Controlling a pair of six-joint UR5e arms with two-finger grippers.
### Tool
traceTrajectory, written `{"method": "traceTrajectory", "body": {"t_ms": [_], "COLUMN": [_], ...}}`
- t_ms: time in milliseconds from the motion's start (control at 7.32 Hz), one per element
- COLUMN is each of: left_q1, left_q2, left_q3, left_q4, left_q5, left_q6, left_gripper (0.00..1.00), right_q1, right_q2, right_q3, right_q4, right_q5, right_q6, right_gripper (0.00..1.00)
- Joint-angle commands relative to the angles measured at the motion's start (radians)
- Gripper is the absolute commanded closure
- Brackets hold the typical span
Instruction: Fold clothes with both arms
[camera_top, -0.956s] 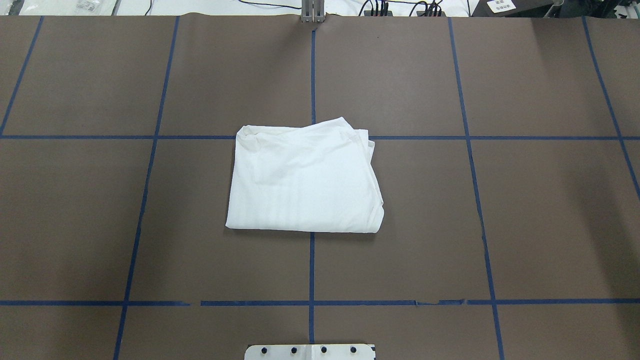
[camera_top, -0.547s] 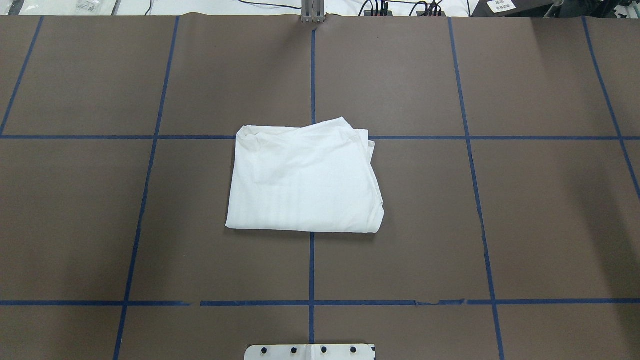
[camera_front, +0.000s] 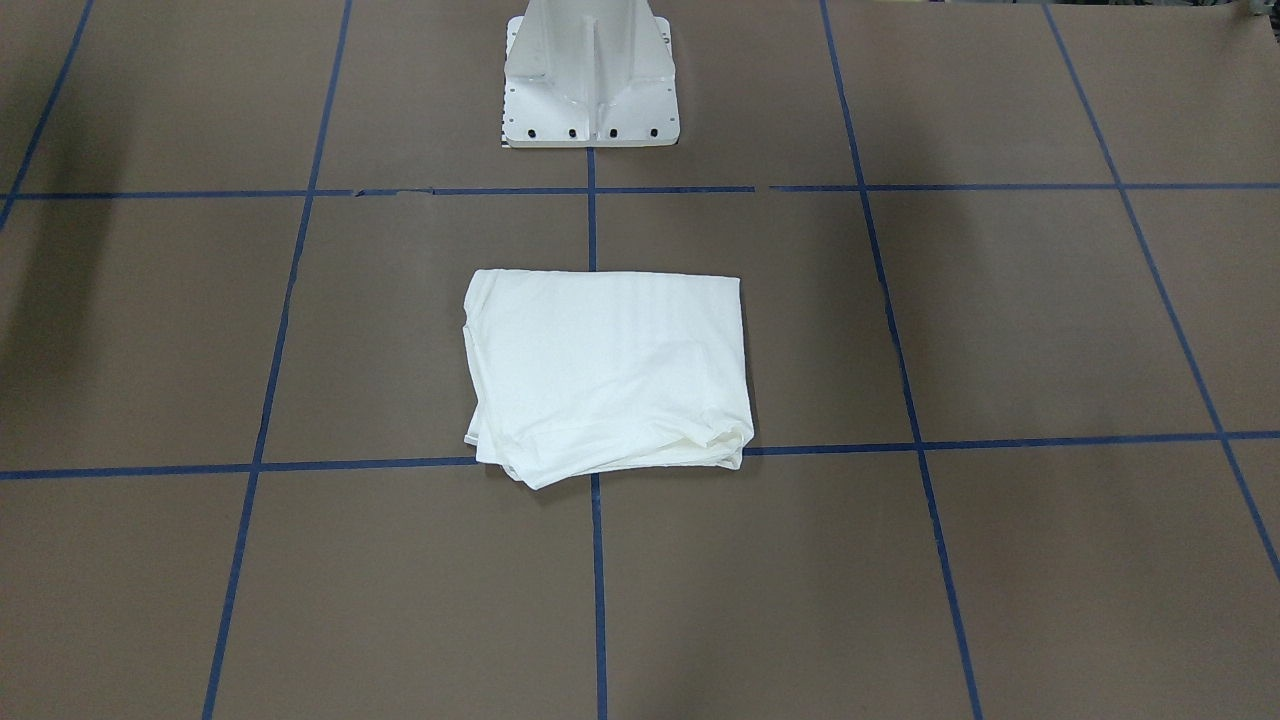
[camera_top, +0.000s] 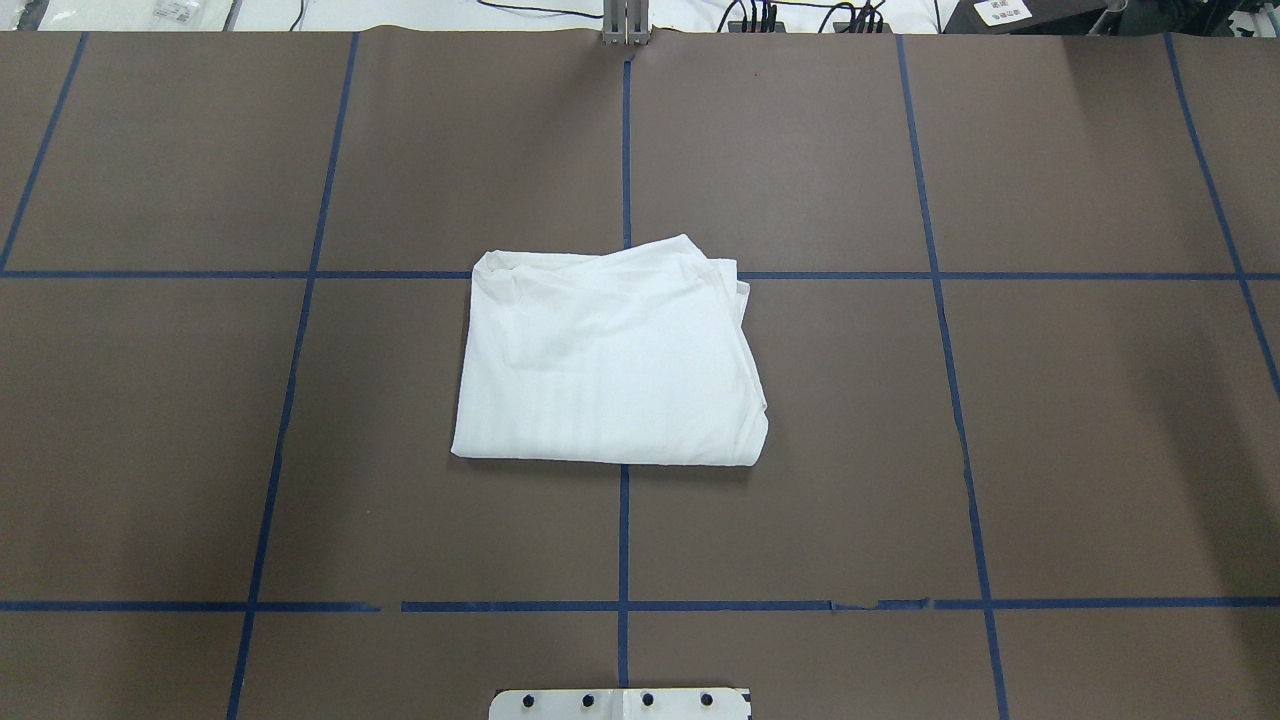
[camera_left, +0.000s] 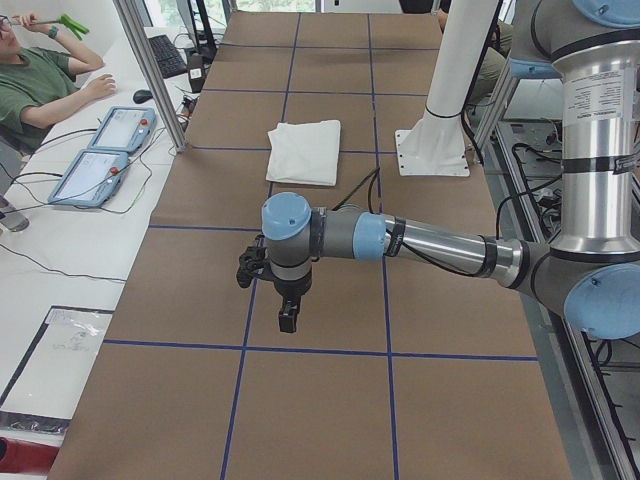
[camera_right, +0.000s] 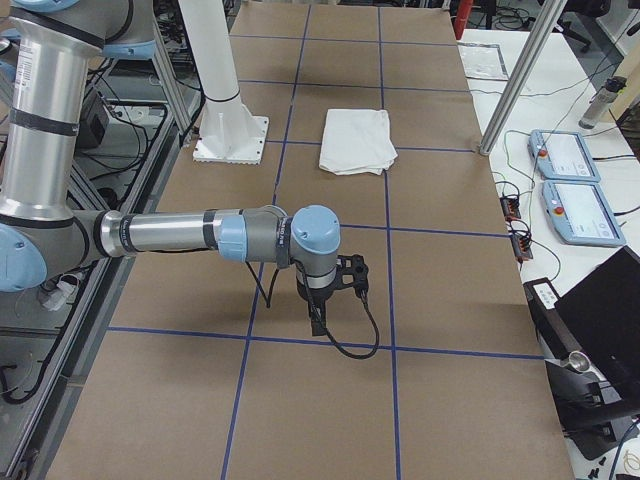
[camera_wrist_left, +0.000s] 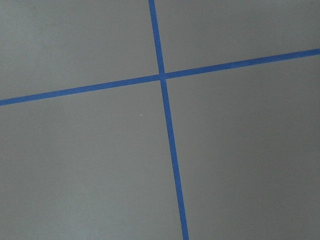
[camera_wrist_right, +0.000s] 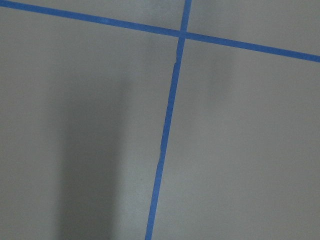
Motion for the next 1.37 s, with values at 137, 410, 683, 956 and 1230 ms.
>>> {"method": "traceTrajectory", "body": {"t_ms": [137,410,683,956,1230], "left_q1": [0.000,0.000,0.000,0.000,0.000], "left_q2": [0.020,0.021,0.021,0.021,0.021], "left_q3": [0.000,0.000,0.002,0.002,0.000], "left_q4": [-0.001,-0.001,-0.001,-0.001,-0.001], "left_q5": [-0.001,0.001,0.001,0.001,0.001], "left_q6": [0.001,0.000,0.001,0.000,0.000], "left_gripper": [0.00,0.00,0.00,0.00,0.00], "right_q1": [0.000,0.000,0.000,0.000,0.000], "right_q2": [-0.001,-0.001,-0.001,-0.001,0.000], "right_q3": [-0.001,0.000,0.003,0.006,0.008], "right_q4": [0.000,0.000,0.000,0.000,0.000], "right_q5": [0.001,-0.001,0.004,0.006,0.006], "right_q6": [0.003,0.003,0.010,0.012,0.012], "right_gripper": [0.00,0.00,0.00,0.00,0.00]}}
